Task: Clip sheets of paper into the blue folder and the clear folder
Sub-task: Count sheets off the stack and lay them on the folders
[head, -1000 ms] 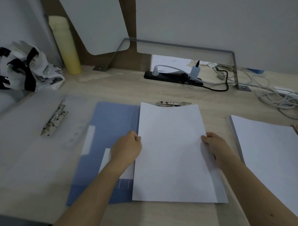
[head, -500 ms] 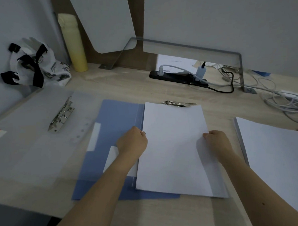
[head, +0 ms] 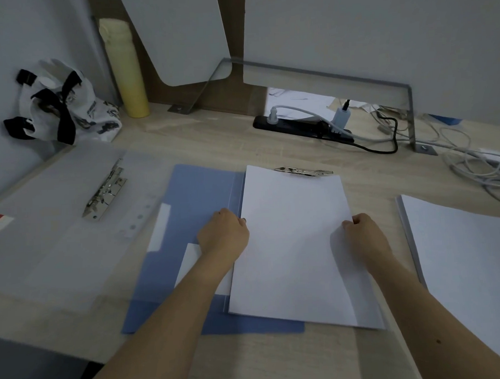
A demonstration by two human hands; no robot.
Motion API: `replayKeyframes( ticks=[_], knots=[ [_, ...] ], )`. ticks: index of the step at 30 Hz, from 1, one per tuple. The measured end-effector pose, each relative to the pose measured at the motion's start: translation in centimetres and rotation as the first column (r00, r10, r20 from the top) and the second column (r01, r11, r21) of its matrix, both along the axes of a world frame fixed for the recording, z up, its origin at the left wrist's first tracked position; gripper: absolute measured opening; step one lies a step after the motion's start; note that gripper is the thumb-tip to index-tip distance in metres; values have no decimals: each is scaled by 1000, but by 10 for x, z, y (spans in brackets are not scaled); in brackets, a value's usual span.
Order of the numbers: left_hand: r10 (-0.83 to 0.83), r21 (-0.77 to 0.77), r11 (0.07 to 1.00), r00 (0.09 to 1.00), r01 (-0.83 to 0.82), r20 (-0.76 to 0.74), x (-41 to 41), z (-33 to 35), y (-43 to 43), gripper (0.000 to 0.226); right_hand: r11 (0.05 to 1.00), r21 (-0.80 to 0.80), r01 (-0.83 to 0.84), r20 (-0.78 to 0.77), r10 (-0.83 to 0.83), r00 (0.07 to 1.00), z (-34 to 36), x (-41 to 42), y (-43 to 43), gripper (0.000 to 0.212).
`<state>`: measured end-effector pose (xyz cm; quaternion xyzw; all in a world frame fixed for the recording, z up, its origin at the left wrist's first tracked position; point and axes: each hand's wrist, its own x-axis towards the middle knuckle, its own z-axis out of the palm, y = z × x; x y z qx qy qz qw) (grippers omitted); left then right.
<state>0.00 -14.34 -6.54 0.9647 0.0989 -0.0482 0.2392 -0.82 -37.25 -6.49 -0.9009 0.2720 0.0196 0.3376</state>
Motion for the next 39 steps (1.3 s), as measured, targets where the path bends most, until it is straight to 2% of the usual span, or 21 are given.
replayKeyframes(
  ticks=[3,6,8,10,11,13,15,18,21,22,23,24,25,26,28,30,31,32,35,39],
  knots=[
    [2,18,1000,1000,-2,1,-1,2,-1,33,994,-108,15,35,-11,999,-2,-2,7,27],
    [-15,67,998,998,11,66,-6,3,-4,29,949,-314,35,124,4,992,-9,-7,15,26],
    [-115,95,990,981,101,158,-9,-1,-5,32,899,-436,46,180,38,983,-16,-10,17,25],
    [-282,87,959,939,270,196,-7,-5,-6,54,851,-521,57,249,88,964,-24,-10,18,23],
    [-335,59,942,925,330,178,-6,-6,-8,62,829,-556,59,282,121,952,-28,-10,19,22],
    [-394,29,918,906,395,154,-4,-10,-11,61,790,-606,88,336,155,929,-32,-11,19,28],
    [-449,88,894,879,440,162,-2,-20,-16,53,782,-621,60,317,180,931,-33,-11,20,33],
    [-478,183,870,874,458,89,-2,-30,-17,62,765,-644,10,278,222,935,-30,-5,19,29],
    [-471,214,869,878,446,82,-1,-32,-17,64,819,-559,-125,223,294,929,-16,24,12,32],
    [-469,216,870,879,443,87,-1,-33,-18,64,888,-424,-175,203,282,938,-8,38,9,37],
    [-468,214,872,879,441,94,-1,-33,-18,64,966,-199,-167,212,209,955,1,51,9,38],
    [-466,214,873,879,439,101,0,-33,-18,63,991,74,-111,250,90,964,10,65,10,32],
    [-465,218,873,880,437,98,0,-33,-18,63,942,334,-44,239,-40,970,18,76,11,20],
    [-464,224,872,881,436,90,0,-33,-19,63,867,498,15,225,-146,963,22,87,12,18],
    [-458,212,877,884,432,94,1,-33,-19,64,760,647,69,186,-244,952,23,105,9,30],
    [-453,216,884,875,416,170,0,-37,-18,67,725,687,40,223,-263,939,22,112,11,18],
    [-452,237,885,861,401,231,-1,-38,-18,68,728,686,-6,260,-238,936,23,112,15,20],
    [-450,253,887,848,387,280,-2,-39,-18,68,750,658,-59,298,-187,936,21,113,18,34],
    [-443,254,893,819,371,365,-2,-46,-17,61,884,403,-237,400,63,914,17,113,28,50],
    [-440,267,895,804,358,399,-2,-48,-18,59,923,131,-361,422,277,863,12,115,36,53]
  ],
)
